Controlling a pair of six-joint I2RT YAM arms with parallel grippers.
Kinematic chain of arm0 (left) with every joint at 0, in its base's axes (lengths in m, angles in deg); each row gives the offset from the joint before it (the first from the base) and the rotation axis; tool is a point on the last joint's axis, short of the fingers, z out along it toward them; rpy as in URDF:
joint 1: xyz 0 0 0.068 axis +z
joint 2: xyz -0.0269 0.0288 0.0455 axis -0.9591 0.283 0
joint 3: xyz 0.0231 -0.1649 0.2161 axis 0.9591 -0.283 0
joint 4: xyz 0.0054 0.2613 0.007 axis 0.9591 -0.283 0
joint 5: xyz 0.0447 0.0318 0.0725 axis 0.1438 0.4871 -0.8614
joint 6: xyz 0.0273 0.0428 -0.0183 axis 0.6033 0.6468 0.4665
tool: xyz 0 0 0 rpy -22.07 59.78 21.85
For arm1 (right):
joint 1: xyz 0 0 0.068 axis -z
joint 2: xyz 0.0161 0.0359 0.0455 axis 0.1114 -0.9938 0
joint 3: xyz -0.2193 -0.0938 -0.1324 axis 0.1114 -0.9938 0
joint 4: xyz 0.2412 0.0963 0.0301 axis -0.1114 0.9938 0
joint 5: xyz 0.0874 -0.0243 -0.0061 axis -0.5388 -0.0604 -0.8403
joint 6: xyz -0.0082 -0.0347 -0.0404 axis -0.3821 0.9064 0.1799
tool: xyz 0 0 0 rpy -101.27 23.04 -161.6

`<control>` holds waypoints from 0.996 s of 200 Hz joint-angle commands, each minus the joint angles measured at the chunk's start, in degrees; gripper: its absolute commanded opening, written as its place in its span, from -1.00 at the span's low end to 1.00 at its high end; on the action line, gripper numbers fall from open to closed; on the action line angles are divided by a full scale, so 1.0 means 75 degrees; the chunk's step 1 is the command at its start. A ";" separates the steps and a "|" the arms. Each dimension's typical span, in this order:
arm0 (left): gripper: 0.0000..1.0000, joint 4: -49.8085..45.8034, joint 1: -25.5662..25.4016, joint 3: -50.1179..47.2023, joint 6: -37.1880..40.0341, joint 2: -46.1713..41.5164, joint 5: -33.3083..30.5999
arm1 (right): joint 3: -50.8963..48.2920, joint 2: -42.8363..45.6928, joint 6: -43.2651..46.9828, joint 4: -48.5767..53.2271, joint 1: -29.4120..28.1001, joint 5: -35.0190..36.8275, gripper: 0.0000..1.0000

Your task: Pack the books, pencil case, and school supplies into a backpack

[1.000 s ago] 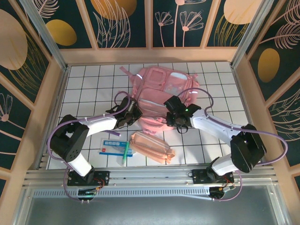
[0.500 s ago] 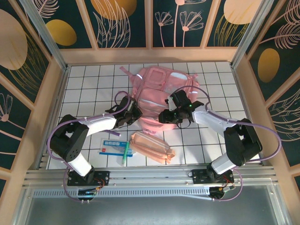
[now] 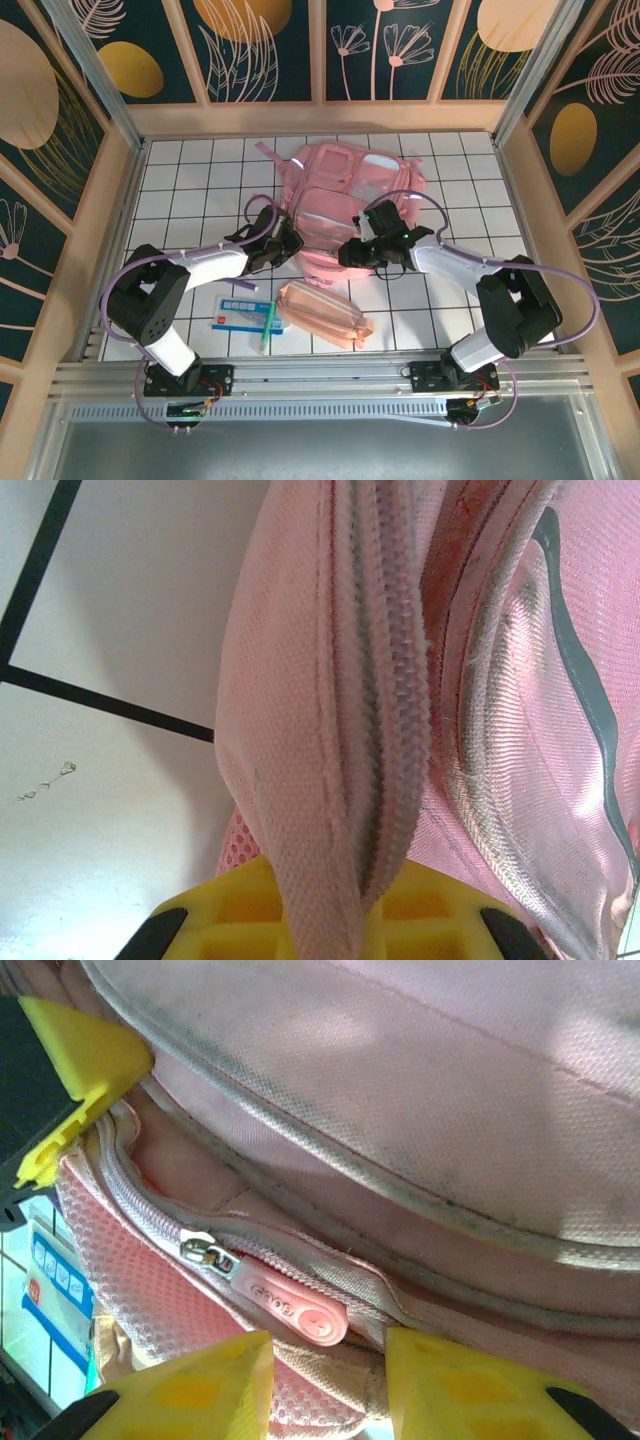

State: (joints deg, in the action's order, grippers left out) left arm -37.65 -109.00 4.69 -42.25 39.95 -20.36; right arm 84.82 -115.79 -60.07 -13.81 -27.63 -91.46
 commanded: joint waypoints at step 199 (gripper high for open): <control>-1.00 0.0722 -0.0025 -0.0202 0.0106 -0.0019 0.0540 | -0.0457 -0.0456 0.0193 -0.1566 -0.0383 -0.0343 -0.51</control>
State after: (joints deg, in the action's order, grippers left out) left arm -35.77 -108.85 4.06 -42.25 40.15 -19.23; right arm 80.29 -116.99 -60.73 -28.50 -29.20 -96.86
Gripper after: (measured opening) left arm 0.098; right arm 0.258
